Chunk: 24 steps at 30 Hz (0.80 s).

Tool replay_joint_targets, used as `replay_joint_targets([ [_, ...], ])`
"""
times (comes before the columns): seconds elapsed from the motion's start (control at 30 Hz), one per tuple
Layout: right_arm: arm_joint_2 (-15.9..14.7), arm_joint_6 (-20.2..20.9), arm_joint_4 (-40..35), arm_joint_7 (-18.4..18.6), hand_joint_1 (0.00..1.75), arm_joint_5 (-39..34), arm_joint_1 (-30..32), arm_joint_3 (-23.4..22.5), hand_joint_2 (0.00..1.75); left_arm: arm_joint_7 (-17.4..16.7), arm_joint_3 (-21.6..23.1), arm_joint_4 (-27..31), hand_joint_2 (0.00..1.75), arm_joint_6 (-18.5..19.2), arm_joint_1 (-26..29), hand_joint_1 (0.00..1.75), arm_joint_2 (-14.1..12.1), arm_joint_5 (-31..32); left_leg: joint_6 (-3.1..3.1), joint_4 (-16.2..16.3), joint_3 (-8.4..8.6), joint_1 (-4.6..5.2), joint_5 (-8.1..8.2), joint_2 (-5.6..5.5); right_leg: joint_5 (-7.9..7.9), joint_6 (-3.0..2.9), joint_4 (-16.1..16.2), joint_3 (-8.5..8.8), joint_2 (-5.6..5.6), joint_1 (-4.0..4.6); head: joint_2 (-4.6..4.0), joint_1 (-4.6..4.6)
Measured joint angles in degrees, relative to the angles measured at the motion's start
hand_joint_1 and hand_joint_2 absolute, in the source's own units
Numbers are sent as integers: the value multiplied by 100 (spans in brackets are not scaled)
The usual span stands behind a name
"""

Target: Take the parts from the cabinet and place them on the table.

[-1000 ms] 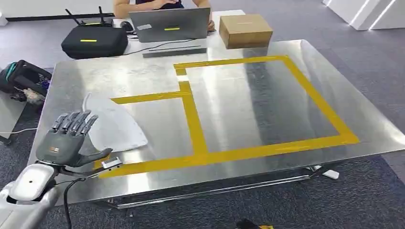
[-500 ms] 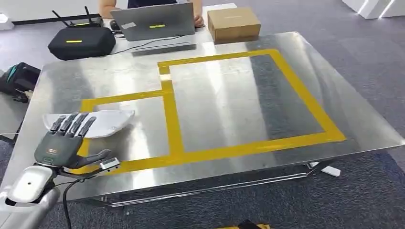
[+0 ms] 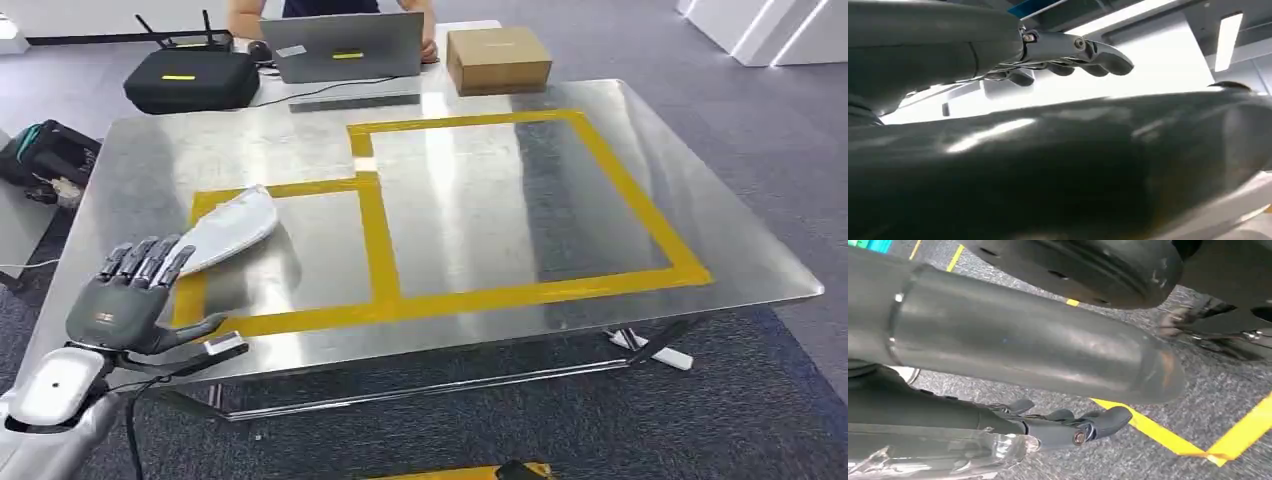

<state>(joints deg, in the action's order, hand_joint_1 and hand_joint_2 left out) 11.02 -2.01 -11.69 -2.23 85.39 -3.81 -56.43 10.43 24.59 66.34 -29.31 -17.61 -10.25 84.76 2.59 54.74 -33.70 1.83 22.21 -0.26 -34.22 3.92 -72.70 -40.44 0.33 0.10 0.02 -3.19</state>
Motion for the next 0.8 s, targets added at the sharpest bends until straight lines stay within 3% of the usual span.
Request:
replay_joint_targets([
  [0.03, 0, 2, 0, 0, 0, 0, 0, 0, 0, 0, -7, 0, 0, 0, 6, 0, -2, 0, 1, 8, -73, 1, -54, 0, -86, 11, -309, -51, -1, 0, 0, 9],
  [0.07, 0, 2, 0, 0, 0, 0, 3, 0, 0, 0, -17, -2, 0, 0, 13, 0, -4, 0, -1, 13, -141, 2, -103, -1, 17, 14, -319, 36, 0, 0, 0, 2],
  [0.1, -2, 2, 0, 4, 0, 2, 1, 0, 0, 0, -31, -2, 0, 0, 22, 0, -4, 0, -7, 19, -203, 3, -152, -5, 208, 12, -113, 220, 0, 0, 0, 4],
  [0.17, -2, 2, 0, 7, 0, 2, -17, 0, 0, 0, -63, -4, 0, -7, 29, 0, -4, 0, -38, 30, -323, 3, -259, -27, 589, -21, 817, 868, 2, 0, 2, 2],
  [0.23, -9, 2, -4, 7, 0, 2, -45, 0, 0, 0, -92, -4, 0, -15, 22, 0, -7, 0, -91, 59, -404, 21, -347, -33, 383, -72, 1691, 1418, 36, 14, 2, 13],
  [0.3, -11, 2, -4, 9, 0, 2, -37, 0, 0, 0, -94, -7, 0, -22, 24, 0, -17, 0, -130, 39, -416, -12, -476, -33, 463, -138, 1623, 1265, 37, 60, 2, 6],
  [0.33, -17, 2, -4, 15, 0, 2, -28, -2, 0, 0, -94, -13, 0, -24, 41, 0, -24, 0, -159, 14, -429, -17, -536, -39, 507, -203, 1619, 1230, 24, 67, 0, 19],
  [0.37, 0, 9, 6, 22, 0, 2, -16, -2, 0, 0, -96, -17, 0, -28, 62, 0, -33, 0, -180, 18, -475, 6, -579, -72, 598, -270, 1667, 1161, -10, 4, 2, 7],
  [0.4, -15, 13, 0, 33, 0, 2, -34, -2, 0, 0, -96, -20, 0, -33, 85, 0, -39, 0, -247, 100, -550, 1, -308, -69, 679, -333, 1659, 1130, -14, -6, 2, 20],
  [0.43, -17, 13, -2, 35, 0, 0, -41, -2, 0, 0, -120, -31, 0, -31, 83, 0, -63, 0, -304, 396, -633, -37, 114, -60, 763, -387, 1660, 1030, -16, -18, 0, 52],
  [0.5, -28, 13, -2, 42, 0, 0, -24, -4, 0, 0, -149, -48, 0, -33, 80, 0, -70, 0, -395, 1275, -809, -113, 765, -48, 918, -378, 1653, 848, -27, -29, 0, 61],
  [0.53, -31, 13, -2, 44, 0, 0, -16, -4, 0, 0, -157, -59, 0, -35, 95, 0, -72, 0, -437, 1677, -858, -149, 914, -47, 989, -360, 1647, 750, -45, -42, 0, 65],
  [0.57, -35, 13, -2, 44, 0, 0, -15, -9, 0, -2, -183, -72, 0, -37, 120, 0, -72, -2, -472, 1887, -825, -185, 855, -46, 1065, -337, 1643, 647, -54, -61, 0, 66],
  [0.6, -35, 13, -2, 46, 0, 0, -15, -9, 0, -2, -199, -77, 0, -39, 136, 0, -77, 0, -509, 1842, -681, -213, 662, -45, 1142, -312, 1640, 553, -65, -81, 0, 65],
  [0.67, -35, 13, -2, 50, 0, -2, -17, -11, 0, -7, -225, -87, 0, -39, 139, 0, -94, -2, -581, 1237, -163, -267, 295, -39, 1284, -252, 1639, 369, -77, -142, 2, 66],
  [0.7, -39, 13, -4, 52, 0, -4, -26, -13, 0, -9, -238, -87, 0, -42, 137, 0, -94, -2, -621, 705, 266, -306, 335, -28, 1351, -202, 1622, 324, -75, -141, 2, 74],
  [0.73, -55, 20, -15, 57, 0, -4, -17, -15, 0, -9, -249, -87, 0, -46, 125, 0, -94, -2, -619, 111, 743, -332, 523, -24, 1391, -156, 1609, 287, -78, -136, 0, 79],
  [0.77, -50, 20, -15, 59, 0, -7, -14, -18, 0, -13, -262, -87, 0, -48, 125, 0, -92, -2, -531, -212, 881, -292, 675, -33, 1479, -109, 1642, 273, -88, -146, 2, 59],
  [0.8, -50, 20, -15, 59, 0, -9, -19, -22, 0, -15, -273, -94, 0, -50, 129, 0, -98, -2, -491, -149, 808, -276, 627, -31, 1568, -65, 1676, 263, -91, -162, 2, 67],
])
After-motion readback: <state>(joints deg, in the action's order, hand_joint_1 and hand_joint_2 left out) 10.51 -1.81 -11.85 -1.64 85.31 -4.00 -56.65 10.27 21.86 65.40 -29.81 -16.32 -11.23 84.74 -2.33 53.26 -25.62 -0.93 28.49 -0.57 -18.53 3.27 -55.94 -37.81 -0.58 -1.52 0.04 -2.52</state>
